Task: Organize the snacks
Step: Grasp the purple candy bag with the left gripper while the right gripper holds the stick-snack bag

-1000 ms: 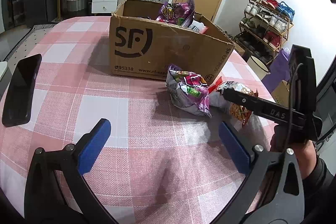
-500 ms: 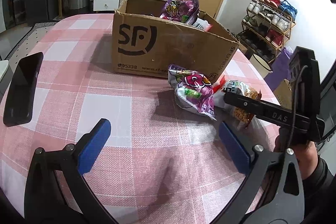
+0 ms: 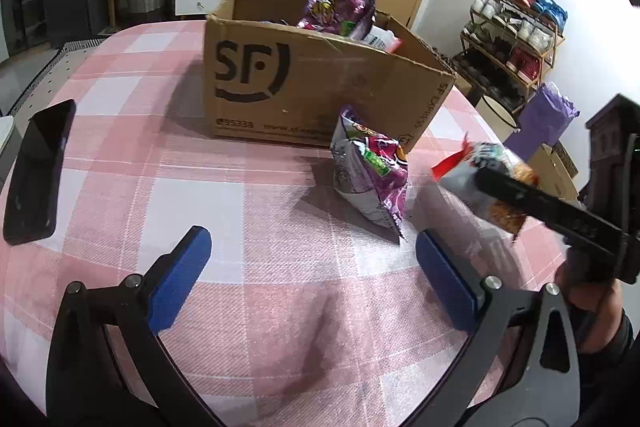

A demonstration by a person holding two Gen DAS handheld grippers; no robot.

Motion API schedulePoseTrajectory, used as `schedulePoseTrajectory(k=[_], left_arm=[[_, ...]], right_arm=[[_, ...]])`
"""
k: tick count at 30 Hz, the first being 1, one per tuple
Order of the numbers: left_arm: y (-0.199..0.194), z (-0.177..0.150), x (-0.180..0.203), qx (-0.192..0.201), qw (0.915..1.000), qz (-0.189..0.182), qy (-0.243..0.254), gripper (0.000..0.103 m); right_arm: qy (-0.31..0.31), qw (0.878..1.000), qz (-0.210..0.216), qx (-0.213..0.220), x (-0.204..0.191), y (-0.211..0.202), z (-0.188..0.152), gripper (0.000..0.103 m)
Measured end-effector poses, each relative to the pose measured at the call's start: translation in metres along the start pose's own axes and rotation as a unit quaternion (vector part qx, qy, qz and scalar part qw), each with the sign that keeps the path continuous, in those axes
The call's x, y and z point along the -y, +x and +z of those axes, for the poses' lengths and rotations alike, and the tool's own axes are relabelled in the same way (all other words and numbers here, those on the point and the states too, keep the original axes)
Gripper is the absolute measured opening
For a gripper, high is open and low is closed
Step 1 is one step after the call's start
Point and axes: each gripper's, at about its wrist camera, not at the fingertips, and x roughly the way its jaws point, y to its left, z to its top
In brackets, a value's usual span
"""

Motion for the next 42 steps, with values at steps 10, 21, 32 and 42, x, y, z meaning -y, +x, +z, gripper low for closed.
schedulePoseTrajectory(k=[10,21,32,42], left_arm=[[0.027,0.021,0.017,-0.025,0.9996,-0.003,0.011,0.102],[0.076,0.042,0.026,-0.072,0.9974,0.0,-0.013,0.102],[0.111,0.061,0.043,-0.082,0.9962,0.029,-0.001,0.102],[0.133,0.073,0.066,-0.079,0.9933,0.073,0.042,0.088]], right_arm=[[0.0,0.999,0.006,0.037,-0.009,-0.051,-0.005,0.051],[-0.008,0.999,0.005,0.053,-0.016,-0.08,-0.01,0.051],[0.003,0.998,0.008,0.058,-0.01,-0.085,-0.012,0.051],[0.009,0.998,0.006,0.062,-0.007,-0.087,-0.014,0.051]])
